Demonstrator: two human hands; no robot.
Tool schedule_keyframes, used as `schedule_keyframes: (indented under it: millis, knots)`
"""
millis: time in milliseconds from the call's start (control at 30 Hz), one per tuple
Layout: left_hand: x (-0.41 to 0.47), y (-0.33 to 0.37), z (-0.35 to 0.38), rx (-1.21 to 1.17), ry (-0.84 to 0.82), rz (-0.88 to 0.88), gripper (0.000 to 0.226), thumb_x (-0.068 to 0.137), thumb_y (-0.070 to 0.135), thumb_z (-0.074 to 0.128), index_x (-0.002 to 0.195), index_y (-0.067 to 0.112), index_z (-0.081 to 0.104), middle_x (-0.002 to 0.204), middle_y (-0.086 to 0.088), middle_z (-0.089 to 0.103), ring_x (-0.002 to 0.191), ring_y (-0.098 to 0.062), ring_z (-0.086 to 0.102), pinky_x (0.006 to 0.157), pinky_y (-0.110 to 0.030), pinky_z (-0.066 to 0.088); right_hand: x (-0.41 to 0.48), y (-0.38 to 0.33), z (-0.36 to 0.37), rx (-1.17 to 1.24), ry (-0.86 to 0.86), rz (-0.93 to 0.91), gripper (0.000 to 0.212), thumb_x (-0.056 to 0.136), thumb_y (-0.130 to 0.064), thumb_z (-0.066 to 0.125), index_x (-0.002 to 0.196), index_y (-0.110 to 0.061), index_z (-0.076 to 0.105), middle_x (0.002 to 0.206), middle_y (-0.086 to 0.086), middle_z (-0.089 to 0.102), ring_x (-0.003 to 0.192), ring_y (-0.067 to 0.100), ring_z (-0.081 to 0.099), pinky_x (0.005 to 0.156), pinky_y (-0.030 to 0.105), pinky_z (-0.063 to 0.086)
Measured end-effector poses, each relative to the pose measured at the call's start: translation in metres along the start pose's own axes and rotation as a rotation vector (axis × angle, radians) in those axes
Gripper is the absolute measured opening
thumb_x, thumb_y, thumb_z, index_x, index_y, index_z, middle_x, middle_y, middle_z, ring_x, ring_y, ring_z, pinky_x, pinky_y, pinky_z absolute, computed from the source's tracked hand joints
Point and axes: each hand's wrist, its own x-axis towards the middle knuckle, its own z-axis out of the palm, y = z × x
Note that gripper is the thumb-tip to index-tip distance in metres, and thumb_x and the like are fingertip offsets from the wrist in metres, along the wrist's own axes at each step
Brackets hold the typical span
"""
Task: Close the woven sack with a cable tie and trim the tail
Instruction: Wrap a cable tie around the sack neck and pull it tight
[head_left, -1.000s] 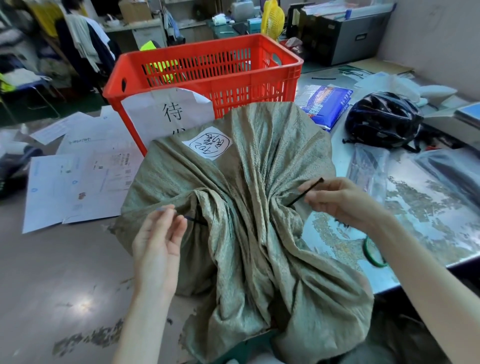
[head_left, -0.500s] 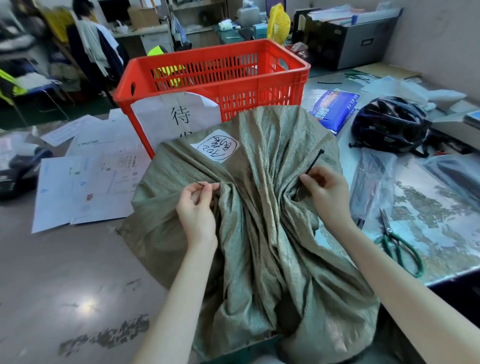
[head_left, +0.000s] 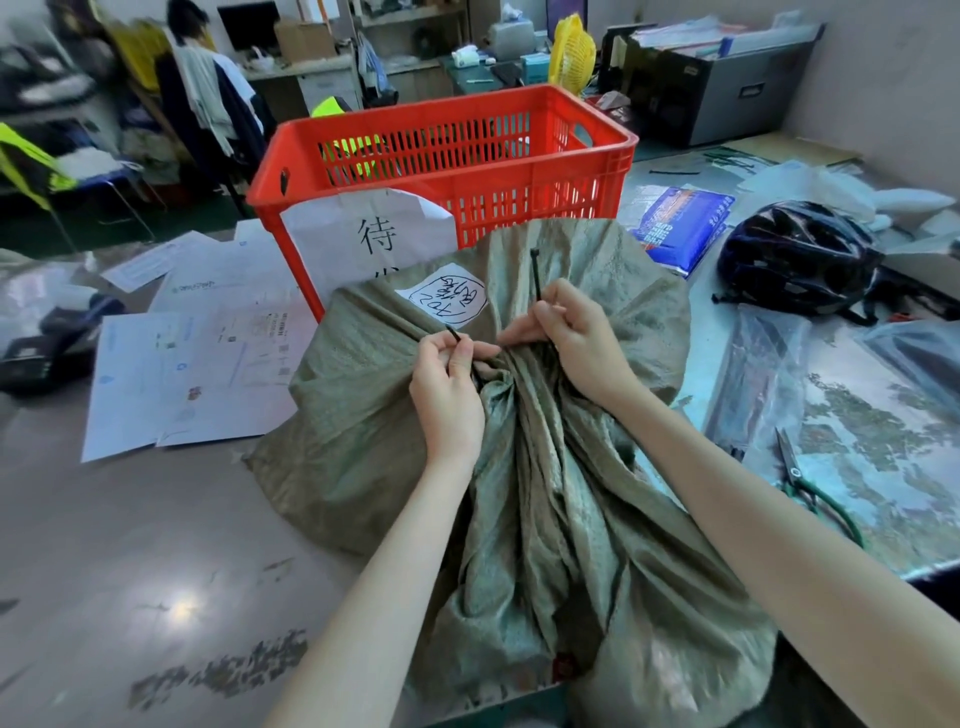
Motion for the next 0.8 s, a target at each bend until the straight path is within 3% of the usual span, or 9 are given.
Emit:
schedule_keyframes:
  millis: [100,200,367,467,800]
  knots:
    - [-0.002,0.001,-0.002,-0.009,-0.02,0.032,0.015,0.099,0.011,0.047,0.086,0.018,0.047,0.066,0.006,0.067,0.051,-0.01,0.048,0.062,-0.03,0.045,0.002,0.009,0.006,-0.15,-0.017,0.03,0.018,0.097,-0.007,0.038,0.08,-0.014,0.038,0.061,0.007,0.066,0.059,0.023,0.065,0.072,0.041,0.053]
    - [-0.003,0.005,-0.001,-0.032,-0.033,0.045,0.019,0.099,0.01,0.046,0.085,0.022,0.047,0.067,0.002,0.057,0.049,-0.008,0.043,0.055,-0.024,0.04,0.0,0.011,0.012,-0.293,0.021,0.043,0.015,0.095,-0.012,0.041,0.08,-0.012,0.042,0.051,-0.002,0.059,0.048,0.018,0.057,0.065,0.038,0.05]
    - [0.001,0.012,0.005,-0.16,-0.03,-0.07,0.017,0.096,0.006,0.052,0.088,0.019,0.06,0.069,-0.001,0.052,0.051,0.0,0.044,0.051,-0.016,0.038,-0.001,0.0,0.002,-0.048,0.005,0.075,0.01,0.098,-0.006,0.04,0.097,-0.005,0.05,0.043,-0.006,0.044,0.032,0.01,0.035,0.037,0.02,0.032]
    - [0.003,0.016,0.01,-0.267,-0.043,-0.177,0.009,0.094,0.006,0.056,0.089,0.013,0.059,0.068,-0.002,0.054,0.048,-0.001,0.042,0.051,-0.014,0.037,-0.004,-0.003,-0.003,0.102,0.056,0.091,0.014,0.097,-0.004,0.043,0.106,-0.003,0.054,0.041,-0.009,0.033,0.035,0.004,0.026,0.038,0.013,0.025]
    - [0.002,0.02,0.004,-0.381,-0.111,-0.268,0.01,0.093,0.007,0.058,0.083,0.01,0.057,0.056,0.01,0.061,0.046,-0.004,0.038,0.048,-0.012,0.034,-0.008,0.003,0.0,0.148,0.074,0.066,0.013,0.091,-0.006,0.056,0.084,-0.003,0.066,0.04,-0.015,0.035,0.038,0.003,0.023,0.041,0.019,0.017]
